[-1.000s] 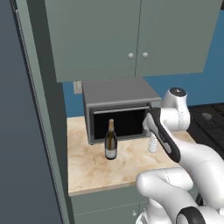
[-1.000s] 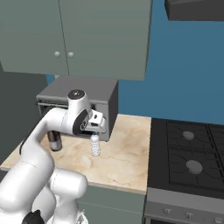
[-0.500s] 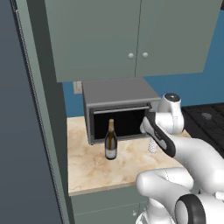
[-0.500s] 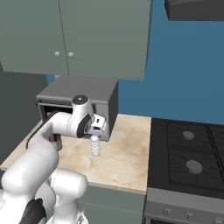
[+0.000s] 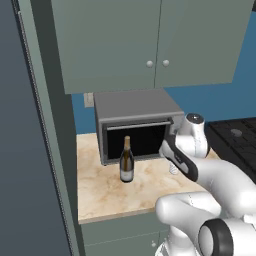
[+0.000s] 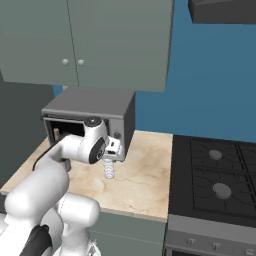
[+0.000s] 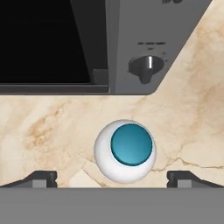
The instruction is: Move the drinks to the dining counter.
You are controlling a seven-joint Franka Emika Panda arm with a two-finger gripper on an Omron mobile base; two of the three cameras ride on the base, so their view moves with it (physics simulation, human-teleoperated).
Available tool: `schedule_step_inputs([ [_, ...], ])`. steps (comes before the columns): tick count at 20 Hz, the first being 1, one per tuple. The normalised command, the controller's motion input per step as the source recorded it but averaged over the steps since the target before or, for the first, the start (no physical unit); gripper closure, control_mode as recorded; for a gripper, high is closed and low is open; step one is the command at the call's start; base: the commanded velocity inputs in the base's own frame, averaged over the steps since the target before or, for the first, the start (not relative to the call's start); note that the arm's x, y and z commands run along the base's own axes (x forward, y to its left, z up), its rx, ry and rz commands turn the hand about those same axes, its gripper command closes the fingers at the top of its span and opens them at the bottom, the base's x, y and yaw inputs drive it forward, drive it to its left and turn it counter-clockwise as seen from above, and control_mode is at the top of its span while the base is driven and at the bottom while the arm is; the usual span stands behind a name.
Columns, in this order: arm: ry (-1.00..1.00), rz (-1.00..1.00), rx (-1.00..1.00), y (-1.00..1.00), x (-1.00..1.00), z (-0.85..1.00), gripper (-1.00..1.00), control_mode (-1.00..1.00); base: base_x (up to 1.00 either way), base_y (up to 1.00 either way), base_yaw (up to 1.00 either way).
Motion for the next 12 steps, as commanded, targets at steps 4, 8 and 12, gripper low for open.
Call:
schedule_step_inputs([
  [4, 0.00, 0.00, 0.00, -0.08, 0.05, -0.16, -1.00, -1.00, 0.00, 0.00, 0.00],
  [8, 0.00, 0.00, 0.00, -0.16, 0.07, -0.15, -1.00, -1.00, 0.00, 0.00, 0.00],
  [12, 0.00, 0.00, 0.00, -0.13, 0.09, -0.16, -1.00, -1.00, 0.00, 0.00, 0.00],
])
